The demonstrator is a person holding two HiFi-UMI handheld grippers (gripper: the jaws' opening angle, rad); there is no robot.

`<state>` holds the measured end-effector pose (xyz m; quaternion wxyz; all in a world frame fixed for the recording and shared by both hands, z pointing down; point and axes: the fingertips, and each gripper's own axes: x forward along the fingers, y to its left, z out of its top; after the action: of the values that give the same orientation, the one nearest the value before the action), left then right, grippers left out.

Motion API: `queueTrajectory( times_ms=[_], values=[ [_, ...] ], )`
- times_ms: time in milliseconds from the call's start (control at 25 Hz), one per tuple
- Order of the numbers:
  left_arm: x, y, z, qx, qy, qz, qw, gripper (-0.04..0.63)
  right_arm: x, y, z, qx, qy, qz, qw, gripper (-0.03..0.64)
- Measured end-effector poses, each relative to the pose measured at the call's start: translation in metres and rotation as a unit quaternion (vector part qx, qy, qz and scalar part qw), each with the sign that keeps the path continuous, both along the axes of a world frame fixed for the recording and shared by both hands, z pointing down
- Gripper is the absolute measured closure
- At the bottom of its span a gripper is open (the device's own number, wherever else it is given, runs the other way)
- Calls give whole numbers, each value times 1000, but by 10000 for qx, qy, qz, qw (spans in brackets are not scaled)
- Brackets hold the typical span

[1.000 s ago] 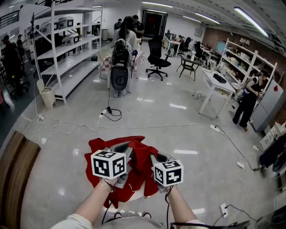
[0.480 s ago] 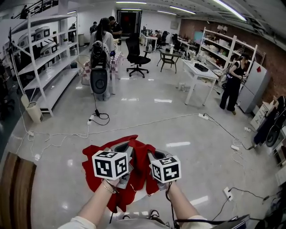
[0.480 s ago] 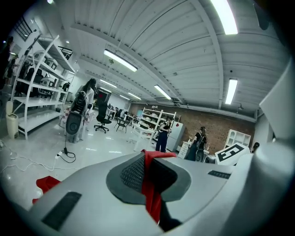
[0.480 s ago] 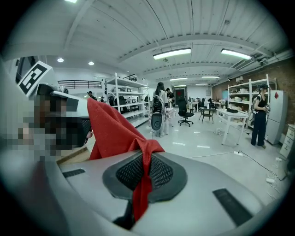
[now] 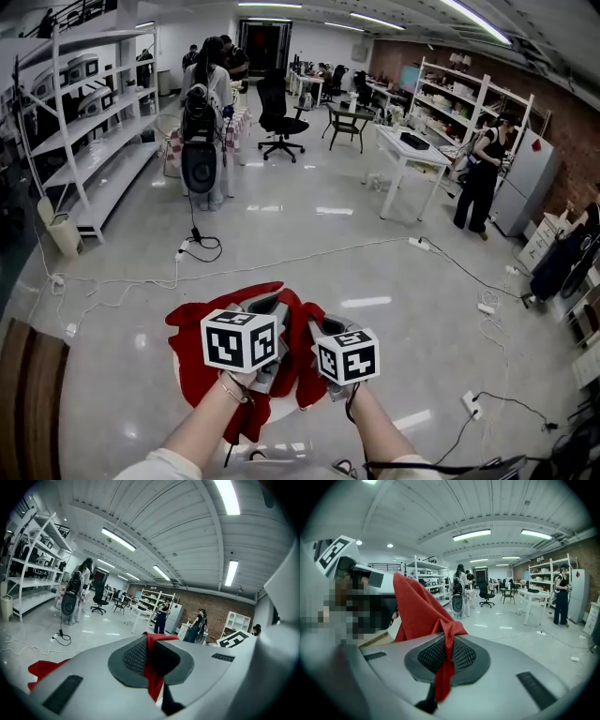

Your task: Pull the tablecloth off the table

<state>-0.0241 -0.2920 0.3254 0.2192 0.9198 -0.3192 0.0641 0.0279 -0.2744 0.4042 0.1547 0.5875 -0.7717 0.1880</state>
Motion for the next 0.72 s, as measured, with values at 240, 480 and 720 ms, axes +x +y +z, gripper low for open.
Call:
queueTrajectory(
  times_ms=[240,480,720],
  values=[
    [36,11,-8,91,140,-63,9998,578,37,14,-5,-1,-231,-37,9997,589],
    [60,24,-3,-37,151,-221,9996,578,74,33,2,-92,-457,-4,9989,588],
    [83,46,-2,-13,69,-131,9999,579,92,51,5,-79,-611,43,9981,589]
  ],
)
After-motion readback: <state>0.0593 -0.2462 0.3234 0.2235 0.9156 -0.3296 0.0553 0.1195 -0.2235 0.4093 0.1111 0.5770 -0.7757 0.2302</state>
